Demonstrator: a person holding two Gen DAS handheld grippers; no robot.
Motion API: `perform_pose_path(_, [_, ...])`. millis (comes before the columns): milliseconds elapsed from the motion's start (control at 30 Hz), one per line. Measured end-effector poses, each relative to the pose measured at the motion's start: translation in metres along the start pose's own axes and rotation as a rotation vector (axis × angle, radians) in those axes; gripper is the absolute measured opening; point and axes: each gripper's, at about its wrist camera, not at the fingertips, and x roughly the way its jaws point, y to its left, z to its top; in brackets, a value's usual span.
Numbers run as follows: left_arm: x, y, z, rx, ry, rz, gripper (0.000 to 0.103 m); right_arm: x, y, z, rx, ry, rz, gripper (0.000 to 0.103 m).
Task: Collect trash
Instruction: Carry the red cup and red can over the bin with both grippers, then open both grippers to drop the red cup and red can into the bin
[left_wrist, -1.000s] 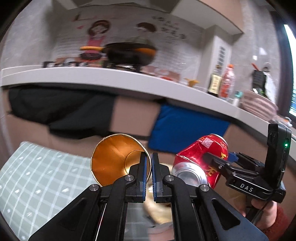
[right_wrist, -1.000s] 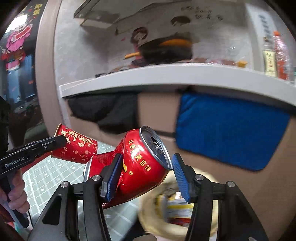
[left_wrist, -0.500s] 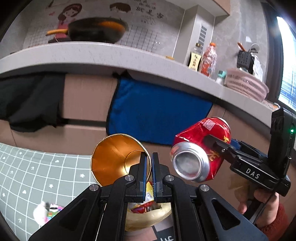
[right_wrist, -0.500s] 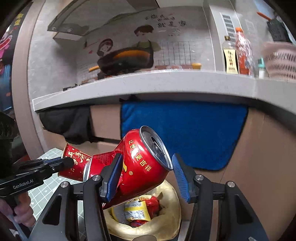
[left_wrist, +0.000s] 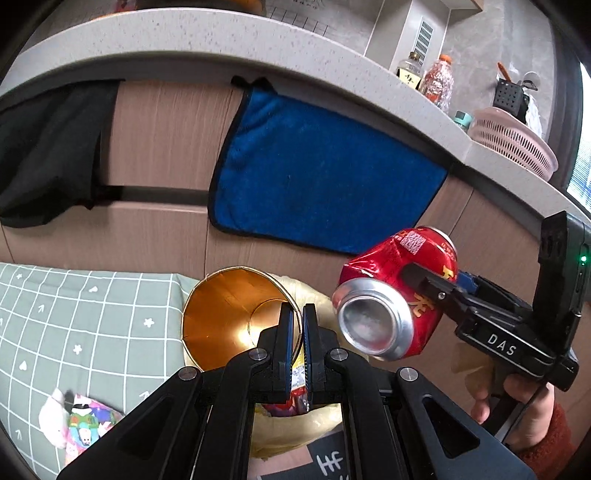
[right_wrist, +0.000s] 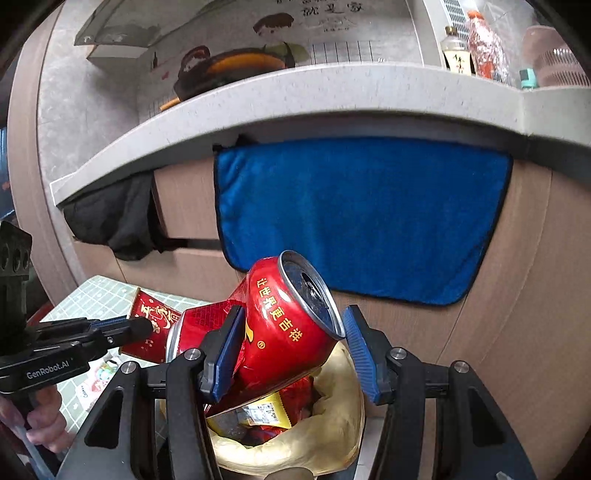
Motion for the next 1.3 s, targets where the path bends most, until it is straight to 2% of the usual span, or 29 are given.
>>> perform_pose_path(567, [0.036, 0.018, 0.004, -0.041, 0.064, -0.008, 0.005, 0.039, -0.004, -0.010, 0.029, 0.077, 0.014, 0.052])
perform_pose_path(633, [0.039, 0.020, 0.004, -0.047, 0.064, -0.026, 0.005, 0.043, -0.005, -0.011, 0.036, 0.087, 0.016, 0.052])
perform_pose_path(733, [0.045, 0.025, 0.007, -0.055, 0.106, -0.063, 0.011, 0.047, -0.008, -0.015, 0.058, 0.101, 0.028, 0.053])
perform_pose_path(767, [0.043, 0.027, 0.007, -0.056, 0.105, -0.066, 0.021, 0.049, -0.009, -0.016, 0.068, 0.108, 0.041, 0.053])
perform_pose_path(800, [0.040, 0.028, 0.008, -0.058, 0.095, -0.064, 0.032, 0.051, -0.010, -0.018, 0.080, 0.122, 0.053, 0.054])
perform_pose_path(867, [0.029, 0.033, 0.009, -0.070, 0.067, -0.048, 0.036, 0.054, -0.011, -0.022, 0.100, 0.134, 0.056, 0.063])
perform_pose_path(1033, [-0.010, 0.047, 0.009, -0.090, 0.027, 0.022, 0.037, 0.058, -0.009, -0.030, 0.149, 0.158, 0.068, 0.064])
perform_pose_path(1200, [-0.074, 0.062, 0.002, -0.082, -0.051, 0.134, 0.037, 0.050, 0.005, -0.033, 0.160, 0.156, 0.088, 0.064])
perform_pose_path(1300, [-0.111, 0.076, -0.002, -0.124, -0.076, 0.147, 0.037, 0.041, 0.019, -0.032, 0.151, 0.141, 0.115, 0.064])
